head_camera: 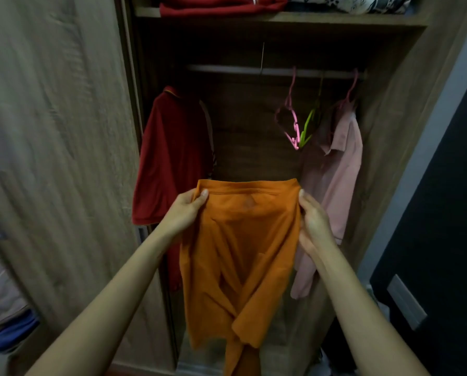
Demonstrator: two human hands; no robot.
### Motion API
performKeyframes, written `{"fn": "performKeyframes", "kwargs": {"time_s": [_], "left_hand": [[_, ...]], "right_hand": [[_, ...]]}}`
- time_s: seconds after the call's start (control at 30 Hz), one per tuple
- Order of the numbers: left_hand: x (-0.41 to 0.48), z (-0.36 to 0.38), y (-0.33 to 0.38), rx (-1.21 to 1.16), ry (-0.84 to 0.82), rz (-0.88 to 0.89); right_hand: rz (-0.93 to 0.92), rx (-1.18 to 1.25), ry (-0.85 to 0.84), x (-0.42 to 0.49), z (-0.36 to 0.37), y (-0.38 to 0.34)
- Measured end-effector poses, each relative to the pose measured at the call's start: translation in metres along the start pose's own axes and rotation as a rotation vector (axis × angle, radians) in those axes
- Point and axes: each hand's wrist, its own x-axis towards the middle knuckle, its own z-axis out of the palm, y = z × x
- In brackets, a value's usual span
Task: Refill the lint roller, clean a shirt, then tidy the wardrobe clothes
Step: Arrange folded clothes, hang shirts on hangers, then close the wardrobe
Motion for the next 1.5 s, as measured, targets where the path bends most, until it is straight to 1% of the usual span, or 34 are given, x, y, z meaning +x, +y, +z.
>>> {"fn": "performKeyframes", "kwargs": {"time_s": [0.03,0.07,0.13,0.2,0.3,0.33,0.43,0.47,0.53,0.6,0.67,0.7,0.77,0.83,0.87,0.97,1.07,1.13,1.23,1.3,1.33,1.4,1.5], "left_hand": [[0.001,-0.004,0.002,0.105,0.020,0.056],[0.003,-0.007,0.005,0.162,0.036,0.094],[0.005,-0.011,0.010,0.192,0.035,0.131],[0.009,-0.015,0.011,0.266,0.028,0.164],[0.013,-0.021,0.010,0.463,0.135,0.303],[0.014,-0.024,0.011,0.471,0.156,0.338],[0.013,-0.035,0.017,0.301,0.081,0.381],[0.014,-0.039,0.018,0.266,0.050,0.384],[0.016,-0.043,0.019,0.272,0.009,0.354],[0.018,-0.042,0.019,0.378,0.023,0.306],[0.020,-0.038,0.023,0.496,0.049,0.294],[0.020,-0.035,0.027,0.517,0.030,0.293],[0.016,-0.030,0.035,0.480,-0.075,0.279],[0.011,-0.026,0.042,0.352,-0.179,0.232],[0.009,-0.024,0.045,0.259,-0.204,0.204],[0.008,-0.019,0.053,-0.035,-0.211,0.113],[0.011,-0.013,0.061,-0.156,-0.197,0.085],[0.014,-0.008,0.063,-0.165,-0.199,0.081],[0.023,-0.004,0.069,-0.149,-0.177,0.088],[0.031,-0.003,0.073,-0.103,-0.167,0.097],[0.033,-0.004,0.074,-0.078,-0.162,0.098],[0.037,-0.007,0.075,-0.047,-0.154,0.093],[0.040,-0.017,0.074,-0.037,-0.165,0.112]], "right_hand": [[-0.073,-0.085,0.052,0.002,0.001,-0.004],[-0.142,-0.180,0.090,0.002,0.003,-0.009],[-0.264,-0.337,0.109,0.003,0.005,-0.018],[-0.328,-0.420,0.105,0.005,0.008,-0.023],[-0.359,-0.445,0.144,0.009,0.011,-0.030],[-0.363,-0.441,0.169,0.010,0.011,-0.033],[-0.348,-0.430,0.207,0.013,0.009,-0.036],[-0.342,-0.437,0.203,0.013,0.009,-0.035],[-0.342,-0.455,0.192,0.011,0.010,-0.034],[-0.346,-0.468,0.190,0.010,0.010,-0.032],[-0.349,-0.465,0.198,0.009,0.011,-0.033],[-0.350,-0.459,0.204,0.009,0.011,-0.034],[-0.351,-0.437,0.205,0.008,0.010,-0.039],[-0.359,-0.429,0.175,0.008,0.008,-0.043],[-0.367,-0.437,0.150,0.007,0.007,-0.045],[-0.399,-0.544,0.079,0.008,0.003,-0.046],[-0.365,-0.718,0.003,0.013,0.001,-0.040],[-0.395,-0.813,-0.038,0.021,0.004,-0.036],[-0.596,-0.913,-0.063,0.051,0.028,-0.046],[-0.752,-0.995,-0.039,0.081,0.056,-0.060],[-0.799,-1.055,-0.023,0.099,0.068,-0.067],[-0.798,-1.219,0.024,0.135,0.088,-0.075],[-0.662,-1.392,0.126,0.179,0.100,-0.076]]}}
